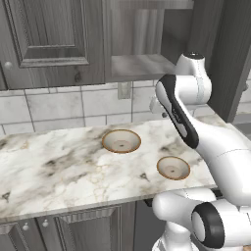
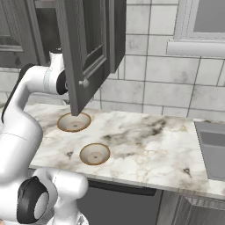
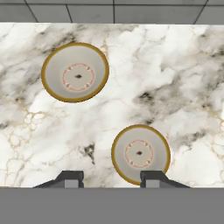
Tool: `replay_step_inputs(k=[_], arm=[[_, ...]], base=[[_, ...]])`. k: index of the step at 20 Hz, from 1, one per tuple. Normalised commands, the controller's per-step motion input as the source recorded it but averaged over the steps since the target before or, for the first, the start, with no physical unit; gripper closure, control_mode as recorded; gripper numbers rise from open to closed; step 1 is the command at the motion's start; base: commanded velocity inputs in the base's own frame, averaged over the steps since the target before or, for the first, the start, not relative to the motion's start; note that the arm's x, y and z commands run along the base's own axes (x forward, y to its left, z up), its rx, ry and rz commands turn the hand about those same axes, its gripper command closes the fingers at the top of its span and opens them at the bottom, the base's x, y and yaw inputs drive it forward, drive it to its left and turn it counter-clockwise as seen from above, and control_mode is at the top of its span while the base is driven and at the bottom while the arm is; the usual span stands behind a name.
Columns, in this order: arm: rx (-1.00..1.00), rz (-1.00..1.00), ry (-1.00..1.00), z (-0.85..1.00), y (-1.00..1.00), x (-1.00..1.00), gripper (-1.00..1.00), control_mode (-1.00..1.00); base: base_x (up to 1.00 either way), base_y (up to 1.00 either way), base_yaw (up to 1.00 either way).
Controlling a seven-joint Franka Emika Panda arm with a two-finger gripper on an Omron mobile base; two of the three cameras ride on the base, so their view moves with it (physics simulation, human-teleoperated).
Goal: Pick up the bowls on the counter and stack them on top of one another in the open cabinet. Place the smaller bowl on top of the larger bowl.
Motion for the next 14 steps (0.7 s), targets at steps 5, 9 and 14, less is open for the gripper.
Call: replay_step_inputs(k=[5,9,14], arm=[[0.01,-0.02,-0.01,-0.01,0.14,-0.06,-1.00,-1.00],[0.00,-0.11,-0.04,-0.03,0.31,-0.12,-1.00,-1.00],[0.00,-0.19,-0.06,-0.13,0.14,-0.12,-1.00,-1.00]], base=[[0.00,0.00,0.00],[0.00,0.00,0.00],[0.00,0.00,0.00]])
